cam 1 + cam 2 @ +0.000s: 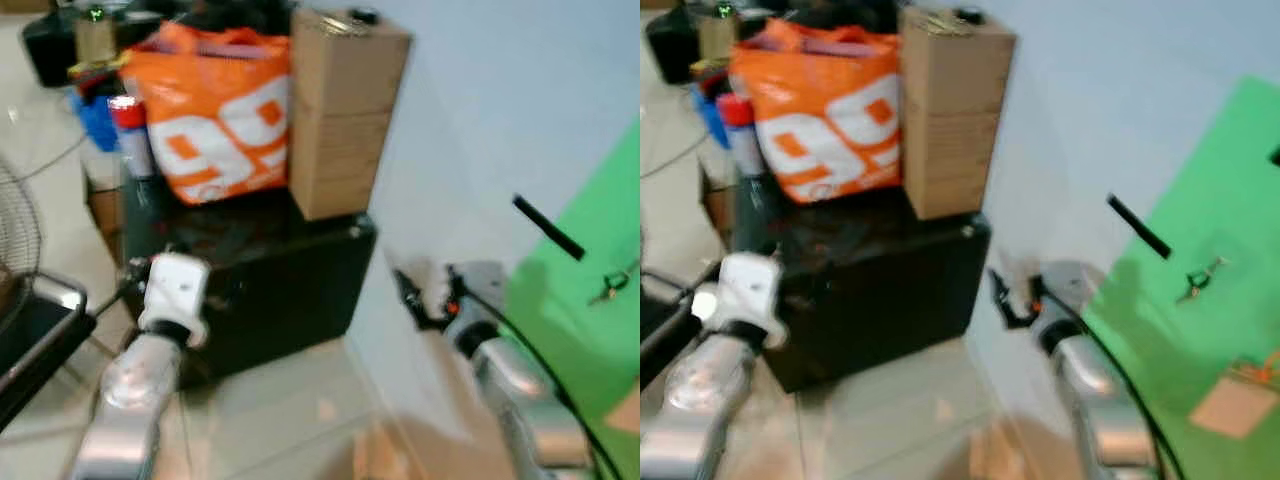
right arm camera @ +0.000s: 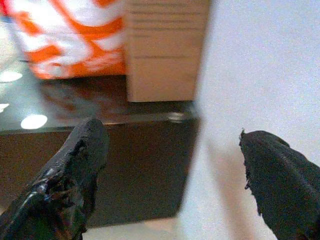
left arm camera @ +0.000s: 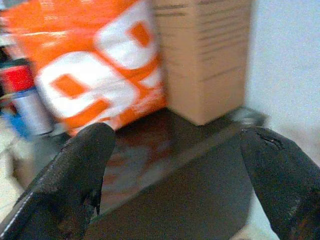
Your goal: Hang keys on a hook
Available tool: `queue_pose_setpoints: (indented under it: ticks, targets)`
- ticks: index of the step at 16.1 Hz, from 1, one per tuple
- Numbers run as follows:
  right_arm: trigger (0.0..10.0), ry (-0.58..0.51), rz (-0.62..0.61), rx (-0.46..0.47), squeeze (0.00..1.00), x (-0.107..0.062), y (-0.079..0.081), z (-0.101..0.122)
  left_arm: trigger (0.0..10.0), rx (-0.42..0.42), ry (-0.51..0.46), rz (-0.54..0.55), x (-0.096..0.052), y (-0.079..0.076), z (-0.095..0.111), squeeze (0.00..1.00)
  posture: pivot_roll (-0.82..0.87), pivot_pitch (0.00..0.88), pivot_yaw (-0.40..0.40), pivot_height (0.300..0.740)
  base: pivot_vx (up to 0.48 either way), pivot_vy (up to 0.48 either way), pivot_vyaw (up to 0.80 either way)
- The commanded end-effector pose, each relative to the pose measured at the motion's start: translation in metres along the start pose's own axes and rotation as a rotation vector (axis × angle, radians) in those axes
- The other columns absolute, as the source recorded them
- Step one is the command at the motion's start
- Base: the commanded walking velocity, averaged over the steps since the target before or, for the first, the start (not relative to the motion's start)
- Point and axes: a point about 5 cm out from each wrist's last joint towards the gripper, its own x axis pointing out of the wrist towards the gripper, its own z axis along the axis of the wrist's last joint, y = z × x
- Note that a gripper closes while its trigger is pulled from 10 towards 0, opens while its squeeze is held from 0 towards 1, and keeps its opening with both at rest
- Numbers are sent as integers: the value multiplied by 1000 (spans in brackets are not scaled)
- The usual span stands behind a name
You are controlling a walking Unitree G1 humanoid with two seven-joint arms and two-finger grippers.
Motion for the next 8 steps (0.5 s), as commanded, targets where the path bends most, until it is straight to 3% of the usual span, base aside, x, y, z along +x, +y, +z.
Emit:
queue_pose_setpoints:
  ticks: [1, 6, 8]
  targets:
    - [10000, -5, 2, -4, 1000, 1, 0, 1, 10000, 20, -4, 8, 0, 5, 2, 0, -42, 0, -52, 740, 364, 0, 0]
    - [10000, -11, 30, -5, 1000, -1, -1, 2, 10000, 28, 1, -10, -1, 4, 1, 0, -40, 0, -34, 740, 365, 0, 0]
    - [10000, -2, 62, -8, 1000, -1, 6, -2, 10000, 40, -2, -37, -1, 7, 3, 0, -36, 0, 5, 740, 364, 0, 800]
